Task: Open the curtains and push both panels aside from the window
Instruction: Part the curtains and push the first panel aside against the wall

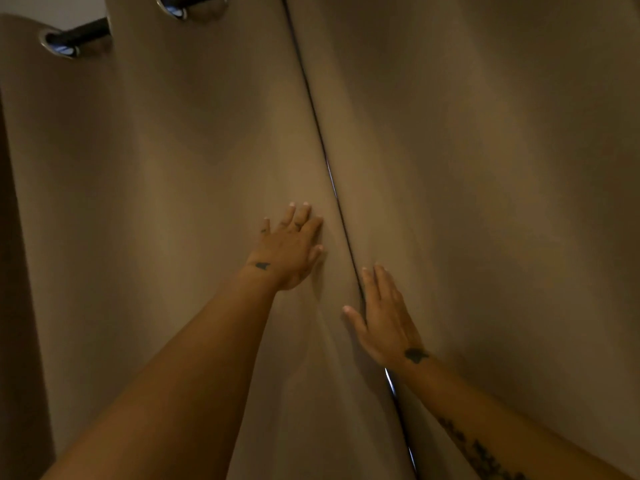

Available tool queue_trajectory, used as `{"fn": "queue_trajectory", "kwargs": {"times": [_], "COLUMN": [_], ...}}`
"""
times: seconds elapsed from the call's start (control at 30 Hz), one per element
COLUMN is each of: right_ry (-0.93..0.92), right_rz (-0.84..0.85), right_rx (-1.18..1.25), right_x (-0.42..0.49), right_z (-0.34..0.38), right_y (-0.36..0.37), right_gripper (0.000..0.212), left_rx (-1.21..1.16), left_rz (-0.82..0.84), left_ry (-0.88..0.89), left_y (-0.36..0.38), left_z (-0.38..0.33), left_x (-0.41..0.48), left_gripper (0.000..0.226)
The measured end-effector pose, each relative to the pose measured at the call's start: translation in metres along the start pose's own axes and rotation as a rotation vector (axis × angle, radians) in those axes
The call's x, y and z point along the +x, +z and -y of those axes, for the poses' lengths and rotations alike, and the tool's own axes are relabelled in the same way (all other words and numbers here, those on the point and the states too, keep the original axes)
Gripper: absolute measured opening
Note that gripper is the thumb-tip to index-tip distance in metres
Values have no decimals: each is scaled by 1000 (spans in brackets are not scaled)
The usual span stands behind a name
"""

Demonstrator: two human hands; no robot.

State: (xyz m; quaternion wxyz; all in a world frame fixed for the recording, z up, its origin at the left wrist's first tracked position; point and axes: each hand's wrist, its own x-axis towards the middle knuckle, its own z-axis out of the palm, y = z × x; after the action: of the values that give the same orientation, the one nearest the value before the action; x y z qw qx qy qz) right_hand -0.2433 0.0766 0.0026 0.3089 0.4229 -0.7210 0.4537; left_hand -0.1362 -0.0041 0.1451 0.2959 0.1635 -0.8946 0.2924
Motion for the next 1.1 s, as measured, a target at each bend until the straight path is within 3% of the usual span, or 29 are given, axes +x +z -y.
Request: {"fn": "queue_trajectory", "kwargs": {"times": [0.13, 0.33, 0.43, 0.83, 1.1], "right_ry": [-150, -203, -251, -148, -82], "right_rz": [-136, -138, -119, -60, -8], "right_rx": [-4, -74, -37, 282, 325], "right_x": [2, -2, -5, -1, 10], "right_z": [7, 5, 4, -10, 6], "right_y": [9, 22, 27, 66, 76], "right_gripper": [66, 58, 64, 91, 63], "left_rx": [58, 199, 246, 289, 300], "left_rz": [-56, -12, 6, 83, 118], "left_ry": [97, 197, 208, 201, 155], "left_y": [-12, -23, -21, 2, 9], "left_z": [-9, -16, -17, -4, 12], "left_x": [22, 40, 43, 49, 45], "left_gripper": [50, 48, 48, 48, 47]}}
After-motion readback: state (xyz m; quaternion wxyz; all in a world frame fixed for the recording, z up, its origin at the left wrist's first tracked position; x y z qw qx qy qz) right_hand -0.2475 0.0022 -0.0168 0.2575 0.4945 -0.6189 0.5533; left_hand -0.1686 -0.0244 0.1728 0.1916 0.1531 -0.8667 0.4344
